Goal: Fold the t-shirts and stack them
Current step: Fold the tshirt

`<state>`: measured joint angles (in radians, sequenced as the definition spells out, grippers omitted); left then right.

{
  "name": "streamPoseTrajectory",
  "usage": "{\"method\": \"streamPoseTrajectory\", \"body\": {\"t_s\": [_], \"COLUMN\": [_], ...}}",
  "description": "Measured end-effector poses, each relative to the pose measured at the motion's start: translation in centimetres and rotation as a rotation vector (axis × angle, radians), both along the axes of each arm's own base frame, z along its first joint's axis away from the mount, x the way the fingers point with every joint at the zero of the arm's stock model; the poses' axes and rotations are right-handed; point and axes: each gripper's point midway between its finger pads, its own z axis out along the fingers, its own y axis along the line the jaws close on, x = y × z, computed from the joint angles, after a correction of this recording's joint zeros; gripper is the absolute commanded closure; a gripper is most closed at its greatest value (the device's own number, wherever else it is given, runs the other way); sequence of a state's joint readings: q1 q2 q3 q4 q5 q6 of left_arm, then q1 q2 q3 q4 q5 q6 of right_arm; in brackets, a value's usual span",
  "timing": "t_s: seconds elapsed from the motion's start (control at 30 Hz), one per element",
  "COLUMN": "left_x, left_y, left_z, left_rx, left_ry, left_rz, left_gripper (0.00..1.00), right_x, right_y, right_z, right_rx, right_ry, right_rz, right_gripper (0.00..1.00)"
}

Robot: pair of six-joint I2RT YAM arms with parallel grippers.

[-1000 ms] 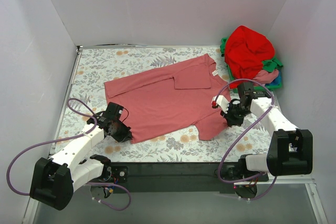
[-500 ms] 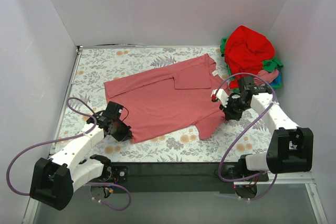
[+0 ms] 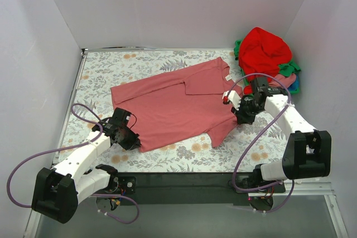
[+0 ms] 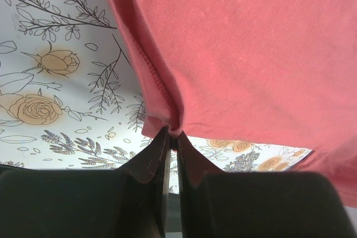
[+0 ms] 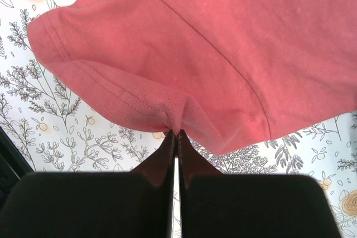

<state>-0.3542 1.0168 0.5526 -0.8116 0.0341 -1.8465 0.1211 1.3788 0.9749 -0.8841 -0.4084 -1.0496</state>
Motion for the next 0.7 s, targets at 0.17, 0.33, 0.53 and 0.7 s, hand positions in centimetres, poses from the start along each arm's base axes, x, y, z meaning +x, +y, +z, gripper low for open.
{"method": "streamPoseTrajectory", "body": {"t_s": [0.17, 0.33, 0.53, 0.7], "left_x": [0.1, 0.6, 1.4, 1.8], "left_y": [0.0, -0.2, -0.5, -0.5], "left_z": [0.1, 0.6, 1.5, 1.9], "left_rx": [-0.001, -0.005, -0.012, -0.013], "left_ry": [-0.002, -0.018, -0.043, -0.049], "left_rz": [0.0, -0.004, -0.006, 0.0], "left_gripper": [1.0, 1.0, 1.0, 1.0], "right_x": [0.7, 1.7, 2.4, 3.2], "right_y": [0.4, 0.9, 1.3, 1.7], "right_z": [0.4, 1.3, 2.1, 2.6], "right_rx": [0.011, 0.026, 0.038, 0.048], "right_ry": [-0.006, -0.028, -0.046, -0.052], "right_rz": [0.003, 0.004, 0.002, 0.0], "right_gripper": [0.99, 0.99, 0.99, 0.99]}}
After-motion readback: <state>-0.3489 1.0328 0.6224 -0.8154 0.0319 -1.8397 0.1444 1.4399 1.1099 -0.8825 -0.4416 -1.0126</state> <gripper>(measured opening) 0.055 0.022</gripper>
